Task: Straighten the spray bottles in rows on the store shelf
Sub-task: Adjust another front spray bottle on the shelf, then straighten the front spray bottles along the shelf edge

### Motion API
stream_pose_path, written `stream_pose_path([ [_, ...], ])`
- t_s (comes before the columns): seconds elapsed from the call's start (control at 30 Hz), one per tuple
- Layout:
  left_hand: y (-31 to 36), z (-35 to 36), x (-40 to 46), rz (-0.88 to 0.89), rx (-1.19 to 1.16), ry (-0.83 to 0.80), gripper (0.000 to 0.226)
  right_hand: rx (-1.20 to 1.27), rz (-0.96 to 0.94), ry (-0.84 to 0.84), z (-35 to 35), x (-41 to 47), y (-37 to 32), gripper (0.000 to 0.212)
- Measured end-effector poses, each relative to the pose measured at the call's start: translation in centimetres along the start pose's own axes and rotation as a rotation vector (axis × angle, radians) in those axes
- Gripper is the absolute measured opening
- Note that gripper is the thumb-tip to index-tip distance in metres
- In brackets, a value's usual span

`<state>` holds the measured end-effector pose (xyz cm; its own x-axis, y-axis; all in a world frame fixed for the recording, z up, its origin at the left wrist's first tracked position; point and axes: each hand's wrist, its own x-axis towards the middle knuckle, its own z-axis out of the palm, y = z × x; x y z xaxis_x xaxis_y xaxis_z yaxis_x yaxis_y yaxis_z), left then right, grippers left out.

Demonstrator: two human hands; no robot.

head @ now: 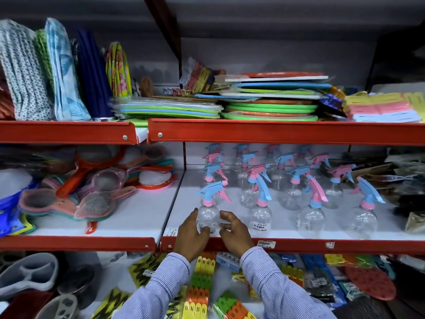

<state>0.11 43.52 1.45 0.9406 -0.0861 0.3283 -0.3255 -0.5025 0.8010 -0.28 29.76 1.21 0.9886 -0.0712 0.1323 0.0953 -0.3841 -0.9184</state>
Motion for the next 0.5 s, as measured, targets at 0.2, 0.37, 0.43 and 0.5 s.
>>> stream_pose_path([
  [0.2,0.0,-0.1,0.0,-0.007,-0.006,-0.003,0.044,-0.001,-0.017,0.014,0.1,-0.1,0.3,0.049],
  [0.37,0.2,0.0,-0.4,-0.013,0.029,0.038,0.053,-0.022,-0.052,0.072,0.0,-0.2,0.8,0.05],
  [0.43,-0.3,0.0,-0.7,-0.003,0.037,0.119,0.058,-0.025,-0.121,0.16,-0.5,-0.7,1.3,0.047],
  [0.5,-0.7,0.1,-1.0,0.062,0.014,0.198,0.05,-0.038,-0.188,0.274,-1.4,-1.4,1.8,0.044],
])
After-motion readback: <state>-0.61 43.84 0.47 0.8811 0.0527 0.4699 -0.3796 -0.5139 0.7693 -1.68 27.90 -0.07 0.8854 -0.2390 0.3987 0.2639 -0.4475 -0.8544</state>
